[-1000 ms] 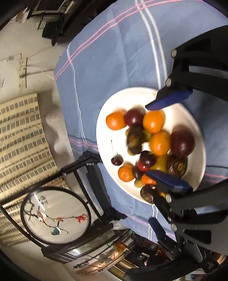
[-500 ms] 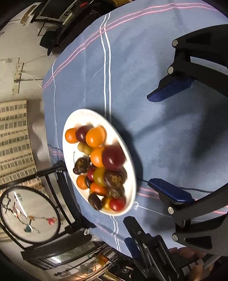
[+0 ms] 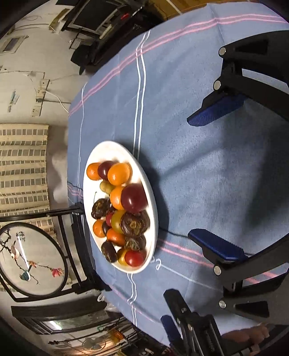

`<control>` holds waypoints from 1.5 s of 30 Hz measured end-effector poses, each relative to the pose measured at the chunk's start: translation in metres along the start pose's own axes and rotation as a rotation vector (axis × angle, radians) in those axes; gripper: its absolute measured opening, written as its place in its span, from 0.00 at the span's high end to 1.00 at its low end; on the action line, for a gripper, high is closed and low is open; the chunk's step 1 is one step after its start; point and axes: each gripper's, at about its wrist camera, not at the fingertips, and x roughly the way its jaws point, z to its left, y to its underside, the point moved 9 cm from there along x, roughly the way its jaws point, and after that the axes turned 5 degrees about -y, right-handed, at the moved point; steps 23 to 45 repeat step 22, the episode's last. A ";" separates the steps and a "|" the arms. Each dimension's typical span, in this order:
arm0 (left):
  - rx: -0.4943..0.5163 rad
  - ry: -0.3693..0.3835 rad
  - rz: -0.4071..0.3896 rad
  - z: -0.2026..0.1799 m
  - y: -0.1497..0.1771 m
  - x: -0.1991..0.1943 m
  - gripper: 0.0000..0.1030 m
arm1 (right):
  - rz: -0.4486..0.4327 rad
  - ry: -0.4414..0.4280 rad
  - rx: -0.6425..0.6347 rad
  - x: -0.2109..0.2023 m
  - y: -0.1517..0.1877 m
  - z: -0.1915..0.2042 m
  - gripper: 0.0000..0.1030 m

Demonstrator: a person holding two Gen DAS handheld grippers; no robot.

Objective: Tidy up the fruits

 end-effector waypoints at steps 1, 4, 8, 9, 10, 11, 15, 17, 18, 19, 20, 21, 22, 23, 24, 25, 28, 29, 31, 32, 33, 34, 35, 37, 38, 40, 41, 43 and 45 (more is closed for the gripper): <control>-0.008 0.001 0.003 0.002 0.001 0.001 0.08 | 0.005 0.001 0.001 0.001 0.001 0.000 0.08; -0.022 0.017 0.006 0.005 0.002 0.003 0.08 | 0.014 0.020 -0.007 0.004 0.002 -0.002 0.08; -0.017 0.040 -0.010 0.002 0.003 0.005 0.08 | 0.024 0.019 -0.021 0.006 0.004 0.000 0.08; -0.011 0.037 -0.016 0.002 0.004 0.005 0.08 | 0.027 0.018 -0.025 0.007 0.005 0.001 0.08; -0.002 0.028 -0.021 0.002 0.004 0.004 0.08 | 0.030 0.016 -0.030 0.008 0.005 0.002 0.08; 0.011 0.022 -0.023 0.001 0.005 0.004 0.08 | 0.033 0.012 -0.034 0.008 0.006 0.004 0.08; 0.016 0.024 -0.003 0.000 0.008 0.007 0.08 | 0.051 -0.016 -0.024 0.009 0.008 0.007 0.08; 0.027 0.003 0.003 0.001 0.011 0.009 0.08 | 0.068 -0.020 -0.016 0.011 0.010 0.008 0.08; 0.030 -0.008 0.007 0.002 0.012 0.010 0.08 | 0.082 -0.021 -0.014 0.012 0.012 0.008 0.08; 0.031 -0.014 0.010 0.002 0.013 0.011 0.08 | 0.090 -0.019 -0.014 0.013 0.014 0.008 0.08; 0.031 -0.013 0.016 0.002 0.014 0.012 0.08 | 0.100 -0.019 -0.015 0.014 0.015 0.009 0.08; 0.033 -0.012 0.020 0.002 0.015 0.013 0.08 | 0.110 -0.024 -0.017 0.014 0.017 0.011 0.08; 0.038 -0.014 0.025 0.002 0.017 0.014 0.08 | 0.114 -0.028 -0.019 0.014 0.019 0.012 0.08; 0.038 -0.014 0.025 0.002 0.017 0.014 0.08 | 0.114 -0.028 -0.019 0.014 0.019 0.012 0.08; 0.038 -0.014 0.025 0.002 0.017 0.014 0.08 | 0.114 -0.028 -0.019 0.014 0.019 0.012 0.08; 0.038 -0.014 0.025 0.002 0.017 0.014 0.08 | 0.114 -0.028 -0.019 0.014 0.019 0.012 0.08; 0.038 -0.014 0.025 0.002 0.017 0.014 0.08 | 0.114 -0.028 -0.019 0.014 0.019 0.012 0.08; 0.038 -0.014 0.025 0.002 0.017 0.014 0.08 | 0.114 -0.028 -0.019 0.014 0.019 0.012 0.08; 0.038 -0.014 0.025 0.002 0.017 0.014 0.08 | 0.114 -0.028 -0.019 0.014 0.019 0.012 0.08; 0.038 -0.014 0.025 0.002 0.017 0.014 0.08 | 0.114 -0.028 -0.019 0.014 0.019 0.012 0.08; 0.038 -0.014 0.025 0.002 0.017 0.014 0.08 | 0.114 -0.028 -0.019 0.014 0.019 0.012 0.08; 0.038 -0.014 0.025 0.002 0.017 0.014 0.08 | 0.114 -0.028 -0.019 0.014 0.019 0.012 0.08; 0.038 -0.014 0.025 0.002 0.017 0.014 0.08 | 0.114 -0.028 -0.019 0.014 0.019 0.012 0.08; 0.038 -0.014 0.025 0.002 0.017 0.014 0.08 | 0.114 -0.028 -0.019 0.014 0.019 0.012 0.08; 0.038 -0.014 0.025 0.002 0.017 0.014 0.08 | 0.114 -0.028 -0.019 0.014 0.019 0.012 0.08; 0.038 -0.014 0.025 0.002 0.017 0.014 0.08 | 0.114 -0.028 -0.019 0.014 0.019 0.012 0.08; 0.038 -0.014 0.025 0.002 0.017 0.014 0.08 | 0.114 -0.028 -0.019 0.014 0.019 0.012 0.08; 0.038 -0.014 0.025 0.002 0.017 0.014 0.08 | 0.114 -0.028 -0.019 0.014 0.019 0.012 0.08; 0.038 -0.014 0.025 0.002 0.017 0.014 0.08 | 0.114 -0.028 -0.019 0.014 0.019 0.012 0.08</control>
